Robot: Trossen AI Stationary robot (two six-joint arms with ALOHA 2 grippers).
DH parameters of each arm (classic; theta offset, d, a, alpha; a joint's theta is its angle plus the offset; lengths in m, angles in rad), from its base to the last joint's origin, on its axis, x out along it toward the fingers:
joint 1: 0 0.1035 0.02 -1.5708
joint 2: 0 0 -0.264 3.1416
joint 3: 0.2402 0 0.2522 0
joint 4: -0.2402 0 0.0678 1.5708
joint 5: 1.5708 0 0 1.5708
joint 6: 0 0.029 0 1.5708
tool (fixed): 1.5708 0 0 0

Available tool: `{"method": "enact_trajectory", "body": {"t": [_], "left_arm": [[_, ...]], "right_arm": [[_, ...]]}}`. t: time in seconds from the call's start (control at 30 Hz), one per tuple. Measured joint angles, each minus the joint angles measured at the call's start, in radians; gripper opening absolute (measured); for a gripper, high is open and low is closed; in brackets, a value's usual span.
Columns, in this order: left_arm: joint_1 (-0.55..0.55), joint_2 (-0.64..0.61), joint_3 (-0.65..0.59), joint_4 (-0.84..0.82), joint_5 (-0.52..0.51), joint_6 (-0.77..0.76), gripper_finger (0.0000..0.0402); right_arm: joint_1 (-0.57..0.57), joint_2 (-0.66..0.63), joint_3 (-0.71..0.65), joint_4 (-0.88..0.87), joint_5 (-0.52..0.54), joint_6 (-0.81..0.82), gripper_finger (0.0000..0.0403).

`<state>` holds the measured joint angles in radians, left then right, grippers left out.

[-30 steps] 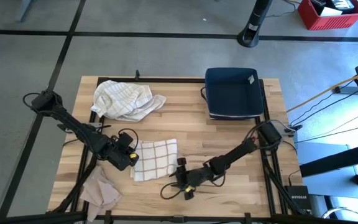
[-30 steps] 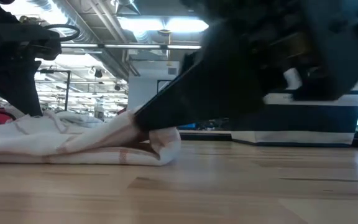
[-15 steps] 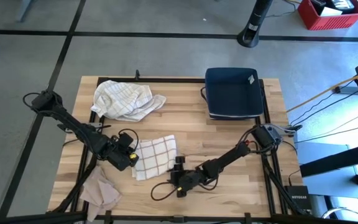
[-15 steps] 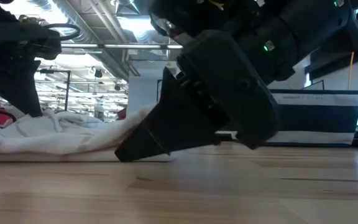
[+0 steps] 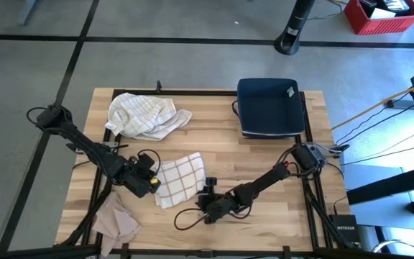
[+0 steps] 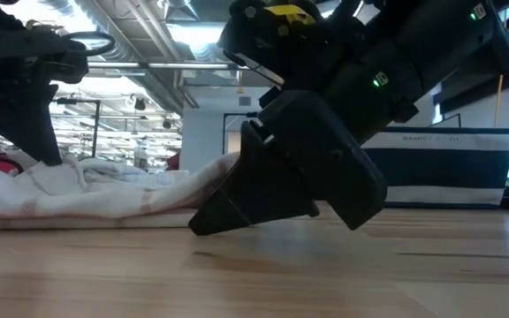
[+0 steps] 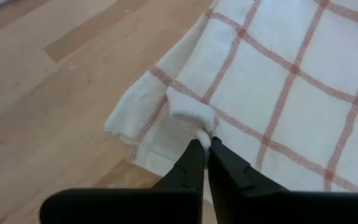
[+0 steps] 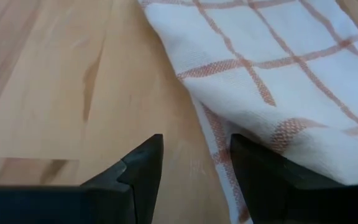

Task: Fold towel
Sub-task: Fold the white patterned towel

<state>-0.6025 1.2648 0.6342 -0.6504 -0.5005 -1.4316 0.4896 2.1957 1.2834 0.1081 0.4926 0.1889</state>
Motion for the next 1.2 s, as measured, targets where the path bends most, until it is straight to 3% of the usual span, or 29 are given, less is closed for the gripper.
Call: {"method": "enact_trajectory", "body": {"t": [0.7,1.0,1.2], "left_arm": [[0.002,0.0,0.0,-0.247,-0.099,-0.163,0.0002],[0.002,0.0,0.0,-0.24,-0.136,-0.167,0.0006],[0.001,0.0,0.0,-0.201,-0.136,-0.154,0.0006]], "right_arm": [[-0.001,-0.003,0.001,-0.049,-0.054,-0.014,0.0193],[0.0,-0.001,-0.001,-0.042,-0.054,-0.01,0.0193],[0.002,0.008,-0.006,0.105,-0.09,0.04,0.0193]]}}
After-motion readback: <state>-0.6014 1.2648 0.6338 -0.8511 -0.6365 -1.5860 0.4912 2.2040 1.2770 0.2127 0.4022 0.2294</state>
